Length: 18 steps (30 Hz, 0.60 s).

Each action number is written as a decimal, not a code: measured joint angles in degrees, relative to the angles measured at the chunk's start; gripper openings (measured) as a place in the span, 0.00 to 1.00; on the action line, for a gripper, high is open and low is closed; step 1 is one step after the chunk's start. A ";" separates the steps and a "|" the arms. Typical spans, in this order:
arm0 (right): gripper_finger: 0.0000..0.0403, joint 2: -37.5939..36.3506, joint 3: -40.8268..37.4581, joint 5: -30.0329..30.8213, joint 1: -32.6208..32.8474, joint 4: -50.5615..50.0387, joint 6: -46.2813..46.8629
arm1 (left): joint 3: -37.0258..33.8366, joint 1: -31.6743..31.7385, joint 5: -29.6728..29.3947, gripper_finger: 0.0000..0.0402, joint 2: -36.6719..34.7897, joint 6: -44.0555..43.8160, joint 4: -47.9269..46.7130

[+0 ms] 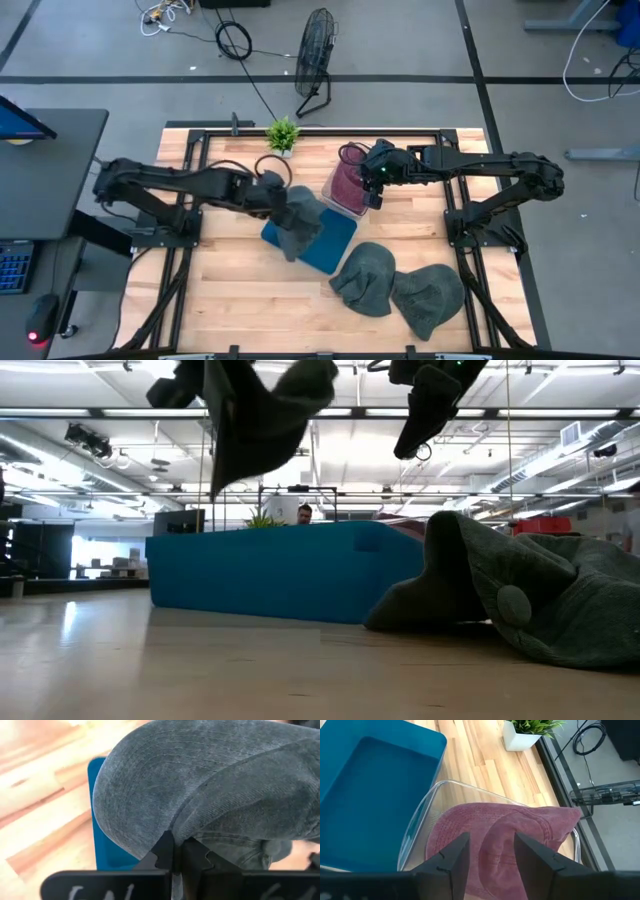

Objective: Pick & Place hat
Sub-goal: Put the left gray cap into the blue bin

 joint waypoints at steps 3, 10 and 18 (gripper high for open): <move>0.39 0.00 0.00 0.00 0.00 0.00 0.00 | 0.00 0.04 0.49 0.04 3.08 -0.88 1.19; 0.39 0.00 0.00 0.00 0.00 0.00 0.00 | 0.00 0.02 0.65 0.05 9.18 -2.03 3.29; 0.39 0.00 0.00 0.00 0.00 0.00 0.00 | 0.00 0.02 4.09 0.05 15.37 -6.65 3.38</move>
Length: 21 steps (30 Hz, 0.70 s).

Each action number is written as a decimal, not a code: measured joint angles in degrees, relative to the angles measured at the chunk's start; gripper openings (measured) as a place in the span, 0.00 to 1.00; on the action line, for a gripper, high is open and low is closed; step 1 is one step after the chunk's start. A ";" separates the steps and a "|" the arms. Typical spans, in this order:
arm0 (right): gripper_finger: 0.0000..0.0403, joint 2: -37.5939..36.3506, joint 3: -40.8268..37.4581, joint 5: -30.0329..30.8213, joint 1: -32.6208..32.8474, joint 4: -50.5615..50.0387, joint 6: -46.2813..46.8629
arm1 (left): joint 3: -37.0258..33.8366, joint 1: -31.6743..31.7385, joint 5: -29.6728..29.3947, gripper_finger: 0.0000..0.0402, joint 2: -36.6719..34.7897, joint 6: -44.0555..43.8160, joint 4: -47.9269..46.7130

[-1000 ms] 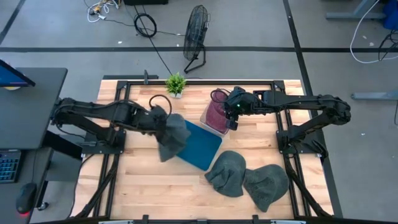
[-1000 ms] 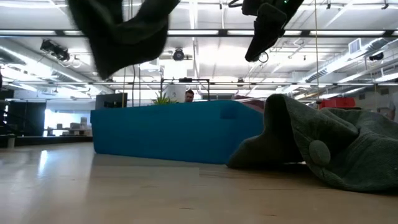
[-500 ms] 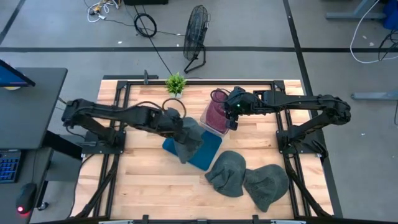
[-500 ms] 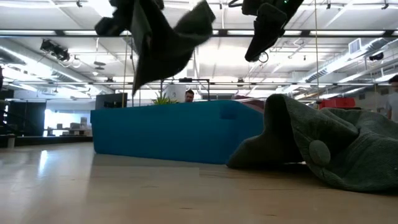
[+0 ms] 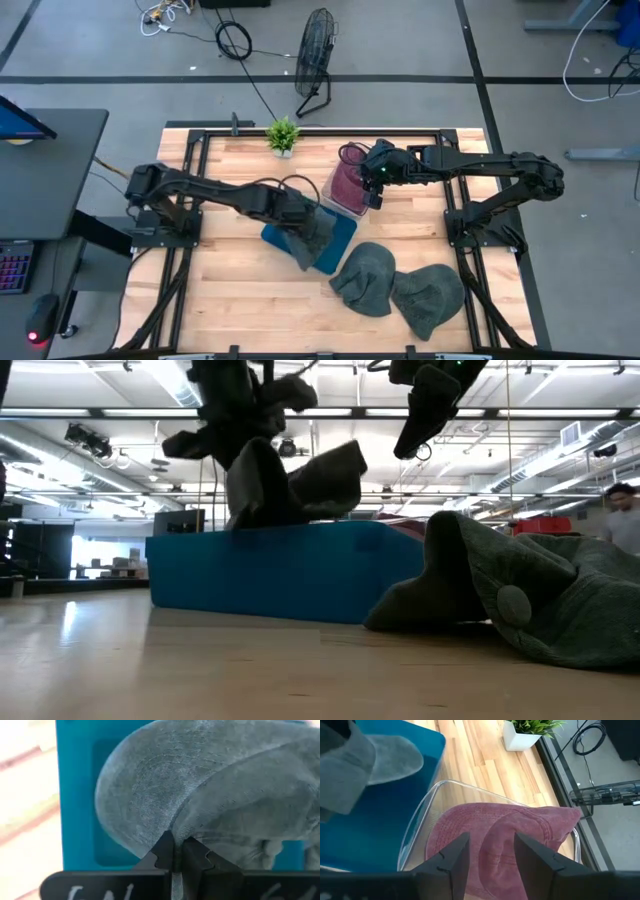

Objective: Pick & Place hat
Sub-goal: Put the left gray cap into the blue bin

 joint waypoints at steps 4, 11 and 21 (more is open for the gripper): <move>0.39 0.00 0.00 0.00 0.00 -0.04 0.00 | 0.00 0.00 1.13 0.05 2.65 -1.72 -1.45; 0.39 0.00 0.00 0.00 0.00 -0.33 0.00 | 0.02 0.00 0.98 0.05 5.73 -3.91 -6.39; 0.39 0.00 0.00 0.00 0.00 -0.57 -0.02 | 0.00 1.70 -0.22 0.11 6.76 -0.86 -9.02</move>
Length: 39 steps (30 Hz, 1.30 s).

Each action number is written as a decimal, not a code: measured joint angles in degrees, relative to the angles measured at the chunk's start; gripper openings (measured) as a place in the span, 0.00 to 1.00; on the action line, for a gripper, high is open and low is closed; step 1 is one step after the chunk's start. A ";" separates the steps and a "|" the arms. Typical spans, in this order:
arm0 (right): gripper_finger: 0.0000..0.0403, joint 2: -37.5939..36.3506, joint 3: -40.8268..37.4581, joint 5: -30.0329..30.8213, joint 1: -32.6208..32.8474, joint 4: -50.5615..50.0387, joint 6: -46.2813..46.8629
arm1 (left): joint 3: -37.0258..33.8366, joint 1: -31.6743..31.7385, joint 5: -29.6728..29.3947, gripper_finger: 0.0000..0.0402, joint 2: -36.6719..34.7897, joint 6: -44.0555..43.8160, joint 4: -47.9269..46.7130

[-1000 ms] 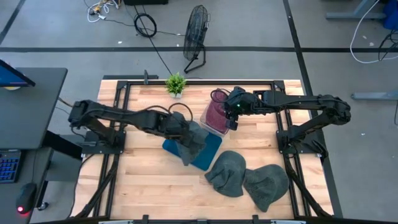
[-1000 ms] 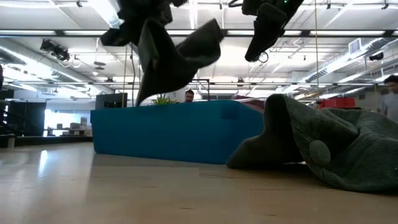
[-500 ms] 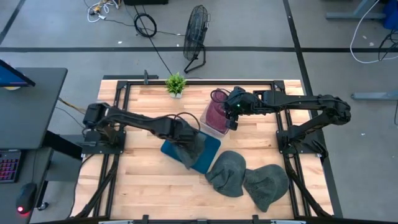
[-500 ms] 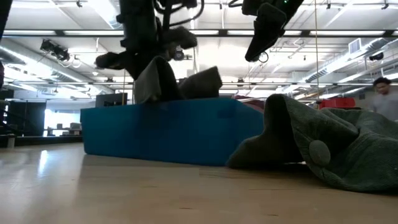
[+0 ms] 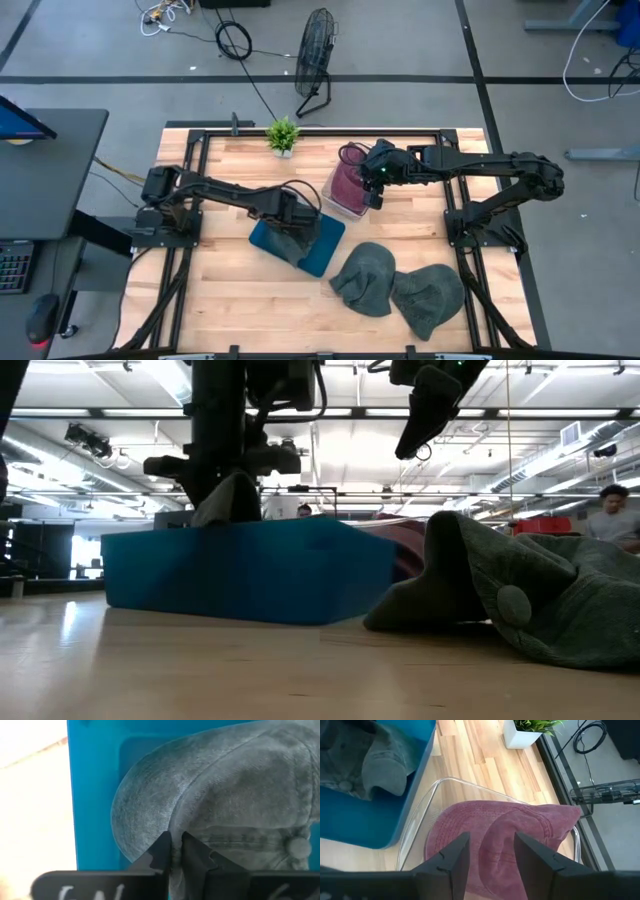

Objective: Pick & Place hat
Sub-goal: Put the left gray cap into the blue bin

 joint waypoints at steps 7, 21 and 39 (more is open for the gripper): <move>0.39 0.00 0.00 0.00 0.00 0.00 0.00 | -0.01 2.32 -1.62 0.29 -0.34 3.83 -0.16; 0.39 -0.02 0.00 -0.16 6.86 -8.56 2.34 | -0.01 2.29 -0.42 0.36 -9.08 12.65 -3.12; 0.39 -0.04 -13.28 -4.91 25.50 2.22 27.25 | 0.02 1.01 -11.01 0.34 -19.74 20.32 -4.16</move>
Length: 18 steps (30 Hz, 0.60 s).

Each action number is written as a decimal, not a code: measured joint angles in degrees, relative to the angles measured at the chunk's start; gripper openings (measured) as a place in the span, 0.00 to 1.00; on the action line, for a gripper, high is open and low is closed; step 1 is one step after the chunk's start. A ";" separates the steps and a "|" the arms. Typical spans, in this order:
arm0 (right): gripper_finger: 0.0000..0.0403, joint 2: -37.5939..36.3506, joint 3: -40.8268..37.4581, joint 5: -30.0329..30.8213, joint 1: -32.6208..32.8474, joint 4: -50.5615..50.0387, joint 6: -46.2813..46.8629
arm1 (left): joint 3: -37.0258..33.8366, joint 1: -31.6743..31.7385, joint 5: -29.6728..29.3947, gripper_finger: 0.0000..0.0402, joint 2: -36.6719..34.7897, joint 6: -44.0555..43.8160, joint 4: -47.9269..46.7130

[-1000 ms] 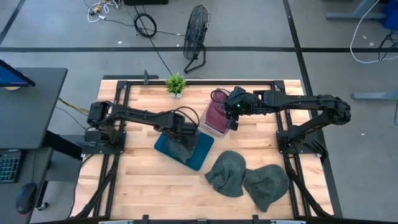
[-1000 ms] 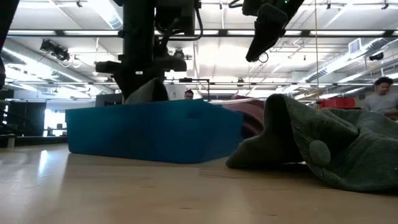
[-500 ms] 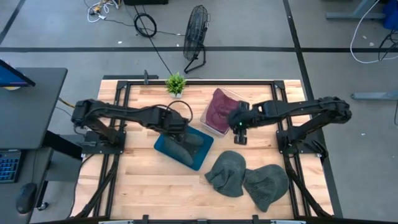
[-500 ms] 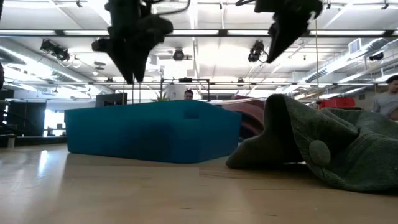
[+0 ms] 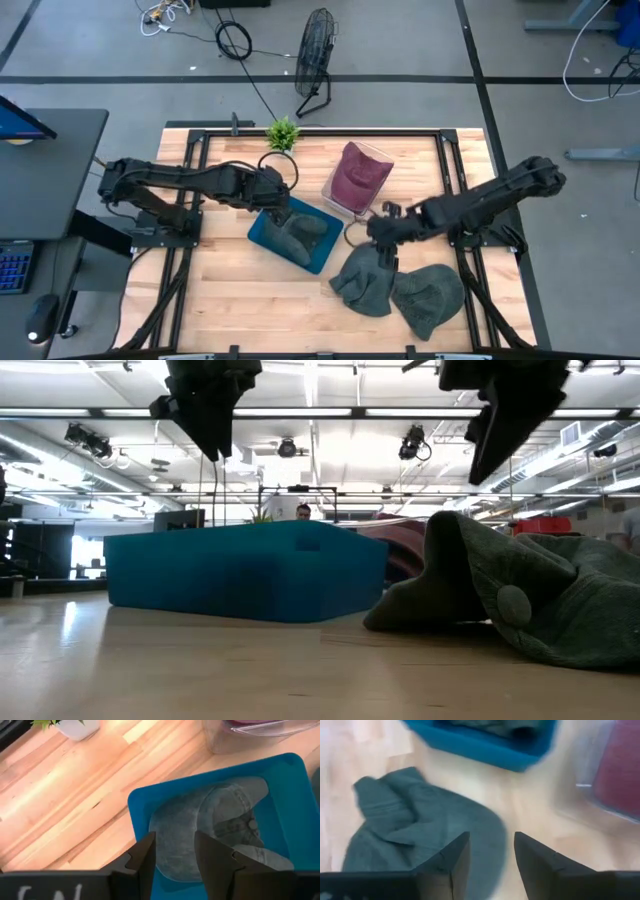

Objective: Pick & Place hat
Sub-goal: Put the left gray cap into the blue bin

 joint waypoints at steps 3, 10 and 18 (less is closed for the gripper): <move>0.39 0.00 -4.09 0.06 3.09 6.81 0.37 | 0.00 0.00 -1.15 0.34 0.02 0.15 -0.02; 0.39 0.00 -9.89 5.51 10.15 13.41 1.57 | 0.00 0.02 -4.54 0.34 0.02 0.93 0.00; 0.39 1.80 -12.34 9.38 15.06 20.21 4.71 | 0.00 0.20 -8.54 0.34 0.02 0.92 1.04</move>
